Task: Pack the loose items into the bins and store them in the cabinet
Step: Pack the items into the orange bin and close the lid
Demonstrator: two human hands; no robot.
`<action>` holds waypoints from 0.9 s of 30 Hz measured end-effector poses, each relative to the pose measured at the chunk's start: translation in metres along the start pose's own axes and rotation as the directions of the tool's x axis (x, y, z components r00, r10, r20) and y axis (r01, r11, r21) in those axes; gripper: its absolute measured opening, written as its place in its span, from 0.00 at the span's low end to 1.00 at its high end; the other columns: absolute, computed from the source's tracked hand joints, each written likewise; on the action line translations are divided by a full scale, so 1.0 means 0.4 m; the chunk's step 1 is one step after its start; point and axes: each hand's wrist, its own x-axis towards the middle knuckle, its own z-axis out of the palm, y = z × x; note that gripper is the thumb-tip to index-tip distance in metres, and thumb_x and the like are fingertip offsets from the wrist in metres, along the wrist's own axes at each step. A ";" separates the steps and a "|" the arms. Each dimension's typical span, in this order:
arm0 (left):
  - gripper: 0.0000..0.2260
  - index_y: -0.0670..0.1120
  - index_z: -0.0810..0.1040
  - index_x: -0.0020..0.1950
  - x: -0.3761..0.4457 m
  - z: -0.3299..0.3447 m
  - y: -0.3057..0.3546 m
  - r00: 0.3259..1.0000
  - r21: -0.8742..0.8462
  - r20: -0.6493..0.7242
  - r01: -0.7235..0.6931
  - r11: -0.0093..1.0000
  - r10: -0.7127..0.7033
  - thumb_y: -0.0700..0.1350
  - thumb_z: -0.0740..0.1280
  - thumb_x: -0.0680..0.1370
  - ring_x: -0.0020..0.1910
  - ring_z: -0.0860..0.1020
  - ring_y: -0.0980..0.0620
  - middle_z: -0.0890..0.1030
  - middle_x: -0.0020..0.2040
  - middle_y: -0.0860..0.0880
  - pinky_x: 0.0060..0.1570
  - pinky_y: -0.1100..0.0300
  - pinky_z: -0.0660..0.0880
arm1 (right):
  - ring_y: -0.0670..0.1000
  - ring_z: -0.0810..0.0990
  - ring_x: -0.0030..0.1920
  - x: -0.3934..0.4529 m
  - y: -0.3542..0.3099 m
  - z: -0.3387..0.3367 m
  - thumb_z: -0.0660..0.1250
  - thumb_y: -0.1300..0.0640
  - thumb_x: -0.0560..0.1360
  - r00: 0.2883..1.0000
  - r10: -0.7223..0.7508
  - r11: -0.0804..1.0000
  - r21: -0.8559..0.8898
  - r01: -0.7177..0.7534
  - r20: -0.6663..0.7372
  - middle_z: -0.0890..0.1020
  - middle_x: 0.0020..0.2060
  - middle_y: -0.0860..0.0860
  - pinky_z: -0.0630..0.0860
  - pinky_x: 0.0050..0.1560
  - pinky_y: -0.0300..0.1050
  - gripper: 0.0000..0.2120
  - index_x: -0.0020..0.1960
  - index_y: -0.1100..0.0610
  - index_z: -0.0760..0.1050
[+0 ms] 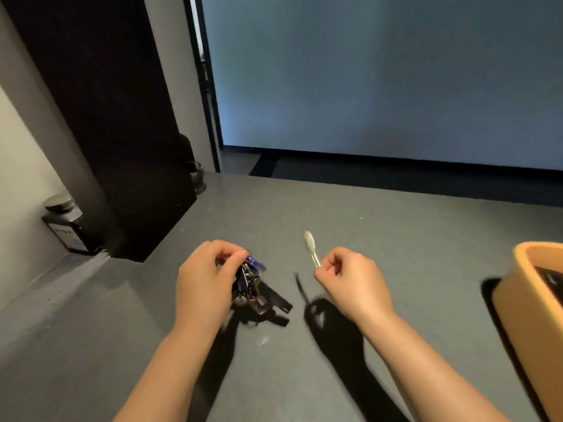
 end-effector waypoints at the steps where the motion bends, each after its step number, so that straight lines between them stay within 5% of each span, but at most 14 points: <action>1: 0.07 0.54 0.80 0.37 -0.016 0.031 0.037 1.000 -0.033 0.016 -0.023 0.999 0.024 0.45 0.70 0.74 0.40 0.78 0.58 0.80 0.38 0.55 0.44 0.57 0.75 | 0.51 0.77 0.36 -0.009 0.024 -0.040 0.66 0.54 0.69 1.000 0.018 1.000 0.012 -0.017 -0.025 0.77 0.30 0.46 0.68 0.32 0.43 0.03 0.37 0.53 0.74; 6: 0.08 0.53 0.80 0.38 -0.118 0.203 0.252 0.979 -0.228 0.118 -0.139 0.964 0.169 0.42 0.69 0.75 0.40 0.78 0.60 0.80 0.39 0.55 0.41 0.70 0.72 | 0.48 0.78 0.35 -0.065 0.176 -0.257 0.66 0.53 0.68 0.979 0.113 0.994 0.029 -0.110 -0.167 0.79 0.30 0.46 0.72 0.35 0.45 0.04 0.36 0.52 0.73; 13: 0.06 0.52 0.80 0.39 -0.225 0.406 0.576 0.885 -0.431 0.224 -0.285 0.856 0.408 0.42 0.69 0.74 0.38 0.78 0.61 0.81 0.38 0.54 0.38 0.75 0.70 | 0.47 0.78 0.33 -0.173 0.421 -0.573 0.68 0.53 0.71 0.896 0.213 0.977 0.068 -0.203 -0.389 0.80 0.30 0.47 0.75 0.36 0.49 0.05 0.36 0.50 0.75; 18: 0.04 0.52 0.81 0.40 -0.293 0.555 0.736 0.795 -0.511 0.253 -0.375 0.774 0.552 0.44 0.69 0.75 0.39 0.78 0.59 0.81 0.39 0.54 0.40 0.69 0.73 | 0.50 0.78 0.33 -0.217 0.584 -0.705 0.68 0.53 0.70 0.820 0.334 0.940 0.101 -0.325 -0.465 0.79 0.28 0.49 0.76 0.36 0.50 0.06 0.36 0.51 0.74; 27: 0.04 0.51 0.81 0.39 -0.410 0.792 0.723 0.757 -0.441 0.477 -0.233 0.867 0.447 0.45 0.70 0.74 0.39 0.79 0.60 0.81 0.38 0.55 0.46 0.56 0.77 | 0.49 0.80 0.32 -0.207 0.723 -0.778 0.67 0.52 0.72 0.829 0.364 0.924 0.053 -0.379 -0.425 0.81 0.30 0.48 0.79 0.36 0.50 0.06 0.37 0.50 0.74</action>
